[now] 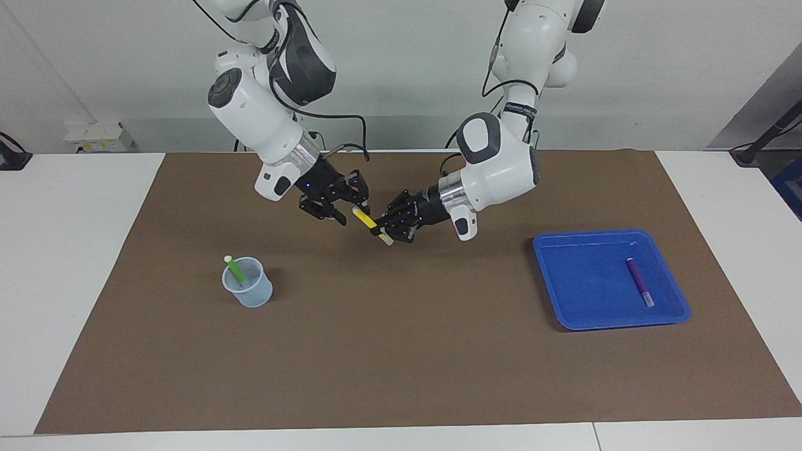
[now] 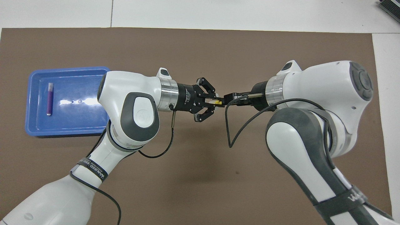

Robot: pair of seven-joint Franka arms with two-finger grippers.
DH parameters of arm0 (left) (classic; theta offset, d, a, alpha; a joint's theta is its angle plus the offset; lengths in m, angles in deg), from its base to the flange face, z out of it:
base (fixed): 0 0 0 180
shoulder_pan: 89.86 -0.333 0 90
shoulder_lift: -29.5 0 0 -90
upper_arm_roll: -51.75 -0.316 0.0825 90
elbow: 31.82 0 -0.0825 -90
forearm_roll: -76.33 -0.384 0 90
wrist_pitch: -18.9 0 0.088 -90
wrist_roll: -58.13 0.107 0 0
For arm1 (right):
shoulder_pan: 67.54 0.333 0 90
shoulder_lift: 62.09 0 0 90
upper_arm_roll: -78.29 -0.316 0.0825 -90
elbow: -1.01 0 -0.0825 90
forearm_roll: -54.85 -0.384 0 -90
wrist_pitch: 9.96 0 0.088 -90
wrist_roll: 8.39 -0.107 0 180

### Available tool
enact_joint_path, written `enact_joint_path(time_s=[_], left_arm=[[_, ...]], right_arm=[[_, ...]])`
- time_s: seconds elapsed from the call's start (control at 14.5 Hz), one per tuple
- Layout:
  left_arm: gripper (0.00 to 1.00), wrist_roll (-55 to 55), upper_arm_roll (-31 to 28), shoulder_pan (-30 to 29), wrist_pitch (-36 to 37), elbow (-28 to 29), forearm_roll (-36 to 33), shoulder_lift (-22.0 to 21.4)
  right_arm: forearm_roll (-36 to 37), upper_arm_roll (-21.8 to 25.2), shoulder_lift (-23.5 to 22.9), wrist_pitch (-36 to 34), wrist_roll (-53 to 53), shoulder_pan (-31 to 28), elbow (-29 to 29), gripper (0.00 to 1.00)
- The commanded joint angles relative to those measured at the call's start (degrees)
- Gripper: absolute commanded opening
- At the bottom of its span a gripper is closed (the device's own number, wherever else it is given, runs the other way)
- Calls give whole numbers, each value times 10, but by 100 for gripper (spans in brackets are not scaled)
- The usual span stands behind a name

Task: Transfer and insert pens with both arms
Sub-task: 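Open the left gripper and pull back while the right gripper holds the pen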

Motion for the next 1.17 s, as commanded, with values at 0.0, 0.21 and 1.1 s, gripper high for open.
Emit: enact_joint_path(time_s=[0.0, 0.21, 1.1], left_arm=[[0, 12, -5, 3, 2, 19, 15, -17], [0, 12, -6, 3, 2, 19, 15, -17], [0, 11, -6, 3, 2, 19, 15, -17]], right_arm=[[-12, -3, 4, 1, 10, -5, -1, 58], [-12, -3, 4, 3, 10, -4, -1, 52], [-10, -4, 4, 17, 8, 1, -1, 28]])
